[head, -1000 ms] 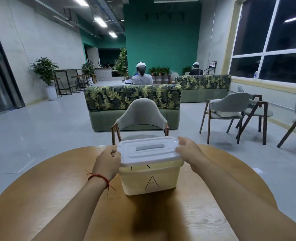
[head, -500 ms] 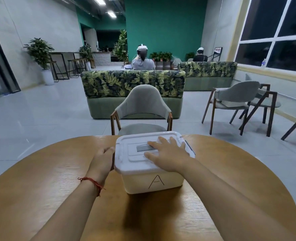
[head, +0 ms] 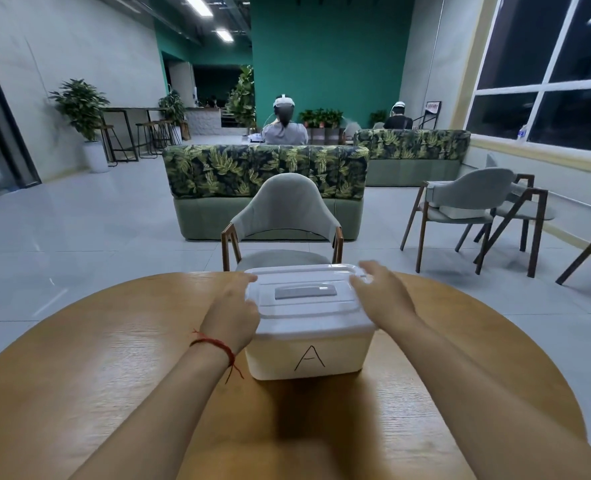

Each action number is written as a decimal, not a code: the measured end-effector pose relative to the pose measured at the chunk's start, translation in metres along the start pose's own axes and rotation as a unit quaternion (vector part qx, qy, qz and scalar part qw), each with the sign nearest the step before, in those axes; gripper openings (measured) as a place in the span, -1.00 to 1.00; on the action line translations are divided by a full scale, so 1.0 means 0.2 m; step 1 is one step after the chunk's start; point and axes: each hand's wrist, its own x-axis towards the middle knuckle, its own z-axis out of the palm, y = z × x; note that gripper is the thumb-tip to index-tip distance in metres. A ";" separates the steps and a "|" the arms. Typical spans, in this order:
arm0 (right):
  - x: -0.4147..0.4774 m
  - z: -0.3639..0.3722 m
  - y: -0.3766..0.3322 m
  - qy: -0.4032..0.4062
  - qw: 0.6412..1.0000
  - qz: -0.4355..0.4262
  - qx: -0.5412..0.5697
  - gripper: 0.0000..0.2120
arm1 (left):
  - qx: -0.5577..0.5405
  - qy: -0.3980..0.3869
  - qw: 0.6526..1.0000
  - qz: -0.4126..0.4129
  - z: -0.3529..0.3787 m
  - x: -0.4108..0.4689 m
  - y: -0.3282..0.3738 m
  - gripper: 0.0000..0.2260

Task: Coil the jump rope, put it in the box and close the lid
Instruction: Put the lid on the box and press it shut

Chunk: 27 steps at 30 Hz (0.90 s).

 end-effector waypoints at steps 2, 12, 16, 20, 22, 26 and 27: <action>0.04 -0.04 0.10 0.000 0.985 0.124 0.120 -0.49 | 0.063 -0.031 0.996 0.059 0.01 0.05 0.05 -0.61; 0.02 -0.05 0.17 -0.030 0.898 0.221 0.381 -0.81 | 0.221 -0.258 0.935 0.098 0.17 0.19 0.24 -0.15; 0.01 -0.01 0.11 -0.031 0.933 0.169 0.315 -0.67 | 0.226 -0.256 0.936 0.087 0.18 0.18 0.25 -0.15; -0.09 0.00 0.11 -0.039 0.961 0.083 0.262 -0.55 | 0.233 -0.268 0.931 0.081 0.16 0.18 0.28 -0.18; -0.12 -0.01 0.12 -0.066 0.975 0.046 0.205 -0.44 | 0.236 -0.272 0.930 0.076 0.15 0.18 0.30 -0.18; -0.18 0.03 0.10 0.075 0.969 0.092 0.216 -0.39 | 0.238 -0.258 0.935 0.056 0.14 0.16 0.33 -0.12; -0.22 0.06 0.09 0.117 0.956 0.119 0.240 -0.42 | 0.254 -0.244 0.935 0.037 0.15 0.15 0.36 -0.12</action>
